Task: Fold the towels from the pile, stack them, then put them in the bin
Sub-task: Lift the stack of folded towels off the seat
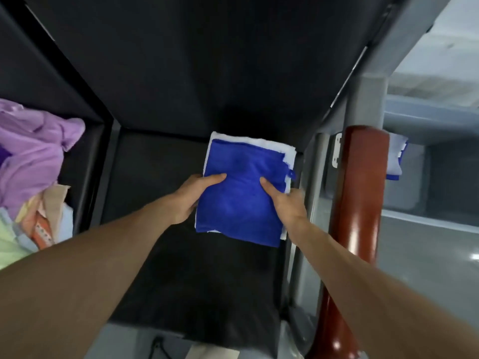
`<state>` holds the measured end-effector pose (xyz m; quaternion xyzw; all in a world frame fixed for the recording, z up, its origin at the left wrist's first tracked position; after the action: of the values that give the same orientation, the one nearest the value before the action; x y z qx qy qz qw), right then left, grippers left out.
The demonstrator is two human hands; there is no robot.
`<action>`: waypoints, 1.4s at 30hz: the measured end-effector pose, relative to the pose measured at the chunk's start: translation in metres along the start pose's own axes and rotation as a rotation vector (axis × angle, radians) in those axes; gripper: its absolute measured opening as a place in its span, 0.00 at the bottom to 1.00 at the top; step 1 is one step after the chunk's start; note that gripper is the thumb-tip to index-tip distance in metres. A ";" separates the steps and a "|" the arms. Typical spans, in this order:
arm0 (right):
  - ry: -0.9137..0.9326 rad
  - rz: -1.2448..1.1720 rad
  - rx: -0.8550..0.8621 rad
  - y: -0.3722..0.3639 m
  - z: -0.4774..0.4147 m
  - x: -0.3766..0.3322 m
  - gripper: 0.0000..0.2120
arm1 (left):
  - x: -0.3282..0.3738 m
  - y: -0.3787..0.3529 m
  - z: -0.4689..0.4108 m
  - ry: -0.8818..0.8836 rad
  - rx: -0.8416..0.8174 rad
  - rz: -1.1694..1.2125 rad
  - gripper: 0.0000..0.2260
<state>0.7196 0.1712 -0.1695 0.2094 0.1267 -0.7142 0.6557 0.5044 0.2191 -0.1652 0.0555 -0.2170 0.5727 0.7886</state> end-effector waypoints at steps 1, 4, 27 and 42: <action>0.014 -0.029 0.011 -0.001 -0.005 0.006 0.53 | -0.002 0.000 -0.005 -0.018 0.003 0.024 0.23; 0.020 -0.106 0.003 -0.006 -0.005 0.014 0.53 | -0.008 0.007 -0.013 -0.090 0.116 0.023 0.32; 0.391 0.080 -0.301 0.019 0.126 -0.080 0.43 | 0.041 -0.044 0.140 -0.420 0.195 0.320 0.22; 0.497 -0.251 -0.203 0.338 0.207 -0.042 0.18 | 0.096 -0.376 0.153 -0.430 0.080 0.127 0.19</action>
<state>1.0291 0.0777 0.0644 0.2942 0.3791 -0.7001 0.5288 0.8344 0.1249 0.0716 0.1936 -0.3605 0.6043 0.6837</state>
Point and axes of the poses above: each hand's wrist, its own z-axis away from the middle knuckle, its own y-axis out of the back of the hand, x = y × z, the point moved 10 cm from there along -z, towards the middle knuckle, and after that the axes turned 9 degrees about -x, right-handed, at the moved point
